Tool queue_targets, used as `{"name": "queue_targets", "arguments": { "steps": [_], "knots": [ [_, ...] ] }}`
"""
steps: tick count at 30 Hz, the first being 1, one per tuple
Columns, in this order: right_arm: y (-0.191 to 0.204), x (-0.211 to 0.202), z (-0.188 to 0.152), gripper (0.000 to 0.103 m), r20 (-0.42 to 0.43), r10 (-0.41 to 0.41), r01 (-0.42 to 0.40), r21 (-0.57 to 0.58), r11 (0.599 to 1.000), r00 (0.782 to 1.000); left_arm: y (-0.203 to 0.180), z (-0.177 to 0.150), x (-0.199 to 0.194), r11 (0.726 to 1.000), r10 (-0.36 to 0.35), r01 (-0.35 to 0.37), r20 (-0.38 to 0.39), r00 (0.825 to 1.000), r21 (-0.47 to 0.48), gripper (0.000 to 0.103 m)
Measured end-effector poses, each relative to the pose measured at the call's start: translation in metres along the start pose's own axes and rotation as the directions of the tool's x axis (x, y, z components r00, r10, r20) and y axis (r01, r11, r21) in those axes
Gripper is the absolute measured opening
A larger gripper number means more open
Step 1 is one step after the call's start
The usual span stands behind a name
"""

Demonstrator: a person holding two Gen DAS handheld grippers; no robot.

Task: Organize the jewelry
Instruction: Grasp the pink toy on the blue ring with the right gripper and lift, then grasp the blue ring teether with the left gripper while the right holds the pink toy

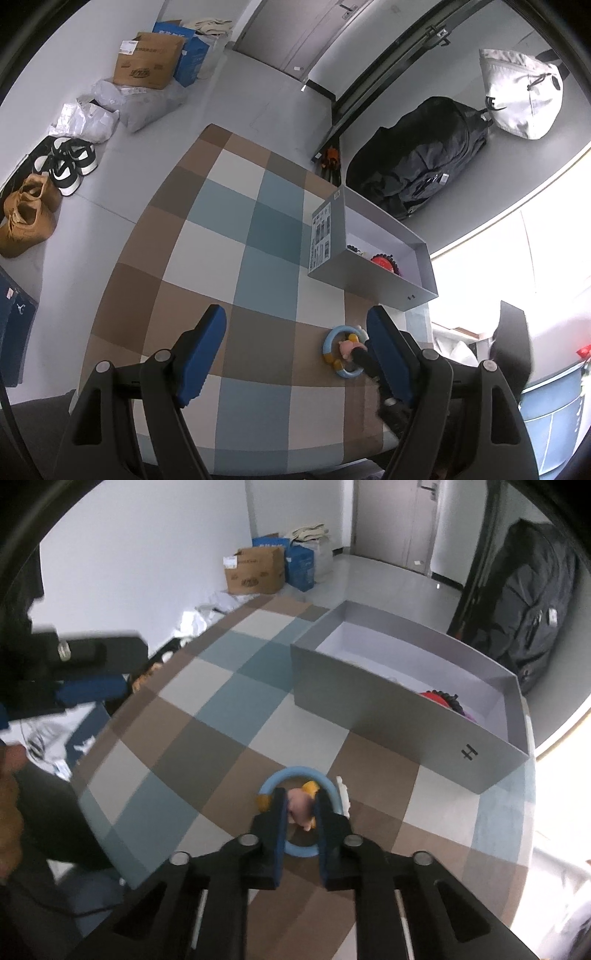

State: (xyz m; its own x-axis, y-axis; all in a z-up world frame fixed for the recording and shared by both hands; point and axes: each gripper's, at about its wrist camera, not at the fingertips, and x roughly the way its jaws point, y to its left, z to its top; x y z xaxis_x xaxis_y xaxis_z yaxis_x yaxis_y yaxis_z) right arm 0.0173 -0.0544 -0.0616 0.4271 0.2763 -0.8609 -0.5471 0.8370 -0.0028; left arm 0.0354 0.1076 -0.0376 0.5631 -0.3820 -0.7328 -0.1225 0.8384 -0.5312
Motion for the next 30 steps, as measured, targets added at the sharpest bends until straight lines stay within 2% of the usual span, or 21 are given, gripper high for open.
{"name": "queue_targets", "arguments": {
  "steps": [6,11,19,25,30],
  "knots": [
    [-0.017,-0.013,0.002,0.011,0.042,0.090,-0.093,0.090,0.992,0.995,-0.001,-0.001,0.004,1.000,0.022,-0.022,-0.004,1.000,0.011,0.075],
    [-0.027,-0.023,0.002,0.011,0.072,0.118,-0.127,0.136,0.983,0.990,-0.006,-0.004,0.010,0.998,0.049,-0.049,-0.009,0.999,0.043,0.075],
    [-0.040,-0.035,0.002,0.011,0.104,0.108,-0.124,0.163,0.979,0.989,-0.030,-0.015,0.026,0.983,0.099,-0.092,-0.037,0.994,0.162,0.075],
    [-0.060,-0.047,-0.004,0.011,0.135,0.091,-0.118,0.207,0.971,0.987,-0.050,-0.026,0.041,0.972,0.089,-0.067,-0.087,0.992,0.227,0.075],
    [-0.078,-0.058,-0.010,0.011,0.158,0.070,-0.108,0.245,0.964,0.985,-0.076,-0.039,0.062,0.934,0.148,-0.102,-0.111,0.983,0.342,0.075]
  ]
}}
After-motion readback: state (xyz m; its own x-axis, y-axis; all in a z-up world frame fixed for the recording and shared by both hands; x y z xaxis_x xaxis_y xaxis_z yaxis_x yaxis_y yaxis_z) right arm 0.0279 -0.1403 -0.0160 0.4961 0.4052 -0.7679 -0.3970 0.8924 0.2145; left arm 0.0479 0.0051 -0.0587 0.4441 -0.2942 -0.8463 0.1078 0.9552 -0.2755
